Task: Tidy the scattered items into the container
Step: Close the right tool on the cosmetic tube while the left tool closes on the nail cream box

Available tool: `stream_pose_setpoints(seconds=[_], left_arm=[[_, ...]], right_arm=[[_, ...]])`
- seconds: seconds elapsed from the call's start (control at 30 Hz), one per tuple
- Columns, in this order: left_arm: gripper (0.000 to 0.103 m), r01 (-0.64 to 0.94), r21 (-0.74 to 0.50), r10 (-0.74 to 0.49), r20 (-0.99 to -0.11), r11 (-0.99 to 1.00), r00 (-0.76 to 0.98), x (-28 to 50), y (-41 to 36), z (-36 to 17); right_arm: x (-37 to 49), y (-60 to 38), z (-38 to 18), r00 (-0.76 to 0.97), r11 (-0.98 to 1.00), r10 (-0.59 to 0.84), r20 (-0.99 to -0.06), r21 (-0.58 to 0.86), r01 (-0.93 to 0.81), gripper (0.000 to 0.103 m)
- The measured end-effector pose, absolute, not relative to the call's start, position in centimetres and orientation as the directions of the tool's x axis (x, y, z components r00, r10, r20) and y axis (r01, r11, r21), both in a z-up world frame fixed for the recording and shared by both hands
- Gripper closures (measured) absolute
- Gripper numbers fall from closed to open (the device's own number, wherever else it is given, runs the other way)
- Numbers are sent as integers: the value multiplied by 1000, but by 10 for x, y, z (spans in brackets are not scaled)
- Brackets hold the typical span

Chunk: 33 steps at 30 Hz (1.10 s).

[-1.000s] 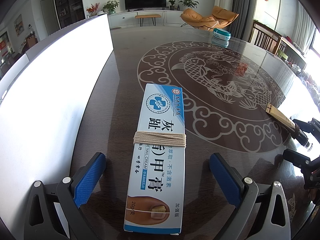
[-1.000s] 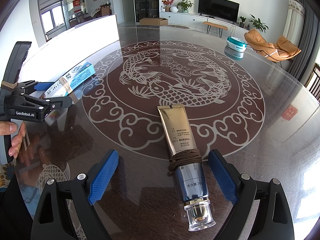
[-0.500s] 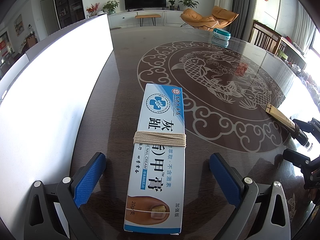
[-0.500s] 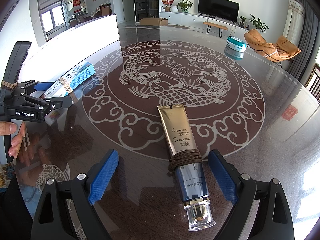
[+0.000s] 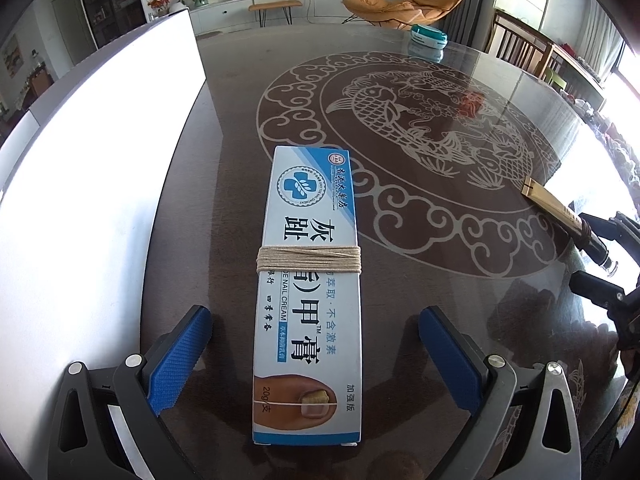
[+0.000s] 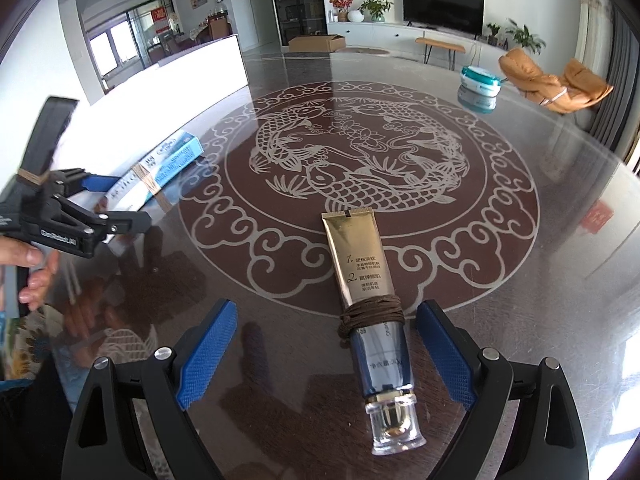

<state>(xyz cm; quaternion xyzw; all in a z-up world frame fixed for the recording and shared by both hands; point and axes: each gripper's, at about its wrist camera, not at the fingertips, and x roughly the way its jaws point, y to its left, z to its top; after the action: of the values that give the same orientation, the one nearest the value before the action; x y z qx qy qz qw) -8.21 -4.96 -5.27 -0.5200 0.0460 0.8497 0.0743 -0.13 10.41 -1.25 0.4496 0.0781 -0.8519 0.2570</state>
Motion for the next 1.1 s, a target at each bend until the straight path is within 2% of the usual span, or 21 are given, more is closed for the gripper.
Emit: stream_pose_setpoints(seconds=[0.3,0.37,0.43,0.47,0.5,0.57,0.6,0.87,1.1], left_arm=[[2,-218,4,87,-910,-976,-406,-95,-44,-51],[16,-234,4,95,-906,-972,-413,-93,-42,-47],[51,-244,6,98,-906,-970,-411,-91,-41,-41],[61,-248,4,100,-908,-969,-407,-91,-41,-39],[62,-250,-3,107,-910,-968,-401,-90,-42,-37],[62,-253,-15,120,-906,-967,-407,-84,-42,-32],[62,-257,-15,125,-900,-966,-418,-80,-42,-28],[62,-302,-55,200,-858,-952,-473,-62,-25,7],[62,-327,-69,227,-849,-943,-477,-47,-19,20]], right_arm=[[-10,123,-1,-374,-835,-341,-862,95,541,11],[-17,119,0,-347,-831,-328,-879,94,548,11],[-24,113,-3,-325,-828,-310,-893,85,555,13],[-28,109,-6,-306,-824,-298,-904,82,560,13],[-29,107,-7,-299,-824,-283,-911,71,562,16],[-31,105,-5,-299,-824,-267,-916,56,564,44],[-31,106,-1,-290,-824,-280,-915,74,562,74],[-11,118,39,-334,-834,-308,-891,84,545,73],[-6,113,50,-333,-834,-284,-899,60,549,73]])
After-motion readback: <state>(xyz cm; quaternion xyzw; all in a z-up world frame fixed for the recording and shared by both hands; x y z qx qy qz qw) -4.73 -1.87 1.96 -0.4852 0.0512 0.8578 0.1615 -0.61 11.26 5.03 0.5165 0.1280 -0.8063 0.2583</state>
